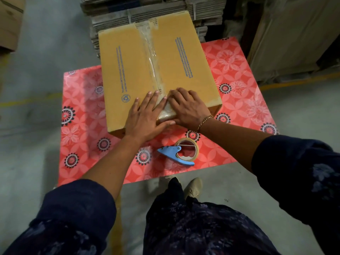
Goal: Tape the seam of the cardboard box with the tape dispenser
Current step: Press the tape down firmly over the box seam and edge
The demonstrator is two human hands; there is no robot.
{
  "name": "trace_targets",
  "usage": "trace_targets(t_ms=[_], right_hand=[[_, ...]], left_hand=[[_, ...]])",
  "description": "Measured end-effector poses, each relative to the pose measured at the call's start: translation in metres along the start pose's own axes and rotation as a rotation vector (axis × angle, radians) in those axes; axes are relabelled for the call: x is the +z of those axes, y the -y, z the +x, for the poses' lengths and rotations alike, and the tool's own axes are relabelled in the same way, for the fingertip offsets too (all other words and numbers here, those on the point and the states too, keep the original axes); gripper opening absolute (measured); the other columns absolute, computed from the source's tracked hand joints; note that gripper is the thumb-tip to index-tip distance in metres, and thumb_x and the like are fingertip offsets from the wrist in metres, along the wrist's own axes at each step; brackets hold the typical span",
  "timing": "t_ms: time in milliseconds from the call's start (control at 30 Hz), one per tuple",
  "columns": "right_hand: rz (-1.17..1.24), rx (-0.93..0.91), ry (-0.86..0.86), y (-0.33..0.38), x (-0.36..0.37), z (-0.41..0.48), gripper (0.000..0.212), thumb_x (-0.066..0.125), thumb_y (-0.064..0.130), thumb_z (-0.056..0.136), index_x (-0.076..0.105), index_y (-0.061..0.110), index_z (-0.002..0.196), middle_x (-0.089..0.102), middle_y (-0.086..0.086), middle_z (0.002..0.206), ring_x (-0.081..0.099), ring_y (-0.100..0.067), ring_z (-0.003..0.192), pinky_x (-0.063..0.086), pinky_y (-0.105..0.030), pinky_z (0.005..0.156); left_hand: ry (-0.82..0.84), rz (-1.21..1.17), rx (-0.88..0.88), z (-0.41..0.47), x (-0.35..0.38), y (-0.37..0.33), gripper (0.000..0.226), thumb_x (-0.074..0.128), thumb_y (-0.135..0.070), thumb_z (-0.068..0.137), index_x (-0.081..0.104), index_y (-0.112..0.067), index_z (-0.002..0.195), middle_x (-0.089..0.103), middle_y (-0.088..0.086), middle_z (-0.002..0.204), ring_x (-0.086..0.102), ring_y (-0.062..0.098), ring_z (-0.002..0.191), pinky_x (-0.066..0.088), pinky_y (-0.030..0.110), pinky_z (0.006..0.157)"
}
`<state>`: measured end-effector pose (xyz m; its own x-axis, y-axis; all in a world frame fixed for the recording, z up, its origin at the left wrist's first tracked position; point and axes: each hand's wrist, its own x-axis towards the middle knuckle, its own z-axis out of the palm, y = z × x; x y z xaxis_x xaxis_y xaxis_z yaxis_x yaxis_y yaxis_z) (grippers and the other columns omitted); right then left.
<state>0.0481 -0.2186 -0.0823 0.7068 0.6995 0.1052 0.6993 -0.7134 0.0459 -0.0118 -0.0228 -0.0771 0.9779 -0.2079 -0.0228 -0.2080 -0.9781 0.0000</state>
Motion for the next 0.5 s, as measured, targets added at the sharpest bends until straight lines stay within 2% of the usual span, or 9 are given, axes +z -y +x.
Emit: trace_targets(t_ms=[133, 267, 500], right_hand=[[0.022, 0.001, 0.074, -0.0031, -0.0047, 0.0015, 0.09, 0.031, 0.071, 0.08, 0.045, 0.006, 0.14, 0.046, -0.017, 0.148, 0.04, -0.037, 0.139, 0.034, -0.049, 0.108], [0.018, -0.005, 0.111, -0.0026, -0.0016, 0.0036, 0.088, 0.052, 0.067, 0.078, 0.043, 0.008, 0.142, 0.043, -0.016, 0.15, 0.037, -0.037, 0.14, 0.033, -0.049, 0.11], [0.033, -0.005, 0.115, -0.0014, -0.0052, 0.0035, 0.09, 0.065, 0.062, 0.076, 0.04, 0.007, 0.143, 0.042, -0.017, 0.151, 0.037, -0.038, 0.141, 0.033, -0.05, 0.11]], left_hand=[[-0.054, 0.041, 0.005, 0.0011, 0.0053, -0.0019, 0.083, 0.023, -0.075, 0.094, 0.024, -0.026, 0.161, 0.023, 0.005, 0.17, 0.023, 0.026, 0.157, 0.023, 0.055, 0.123], [-0.02, 0.121, 0.028, 0.0028, 0.0057, 0.0015, 0.082, 0.038, -0.067, 0.095, 0.021, -0.023, 0.162, 0.022, 0.007, 0.17, 0.023, 0.028, 0.156, 0.025, 0.057, 0.122], [0.054, 0.151, 0.041, 0.0022, 0.003, 0.0037, 0.1, 0.068, -0.053, 0.084, 0.015, -0.022, 0.162, 0.017, 0.006, 0.172, 0.019, 0.028, 0.158, 0.026, 0.059, 0.122]])
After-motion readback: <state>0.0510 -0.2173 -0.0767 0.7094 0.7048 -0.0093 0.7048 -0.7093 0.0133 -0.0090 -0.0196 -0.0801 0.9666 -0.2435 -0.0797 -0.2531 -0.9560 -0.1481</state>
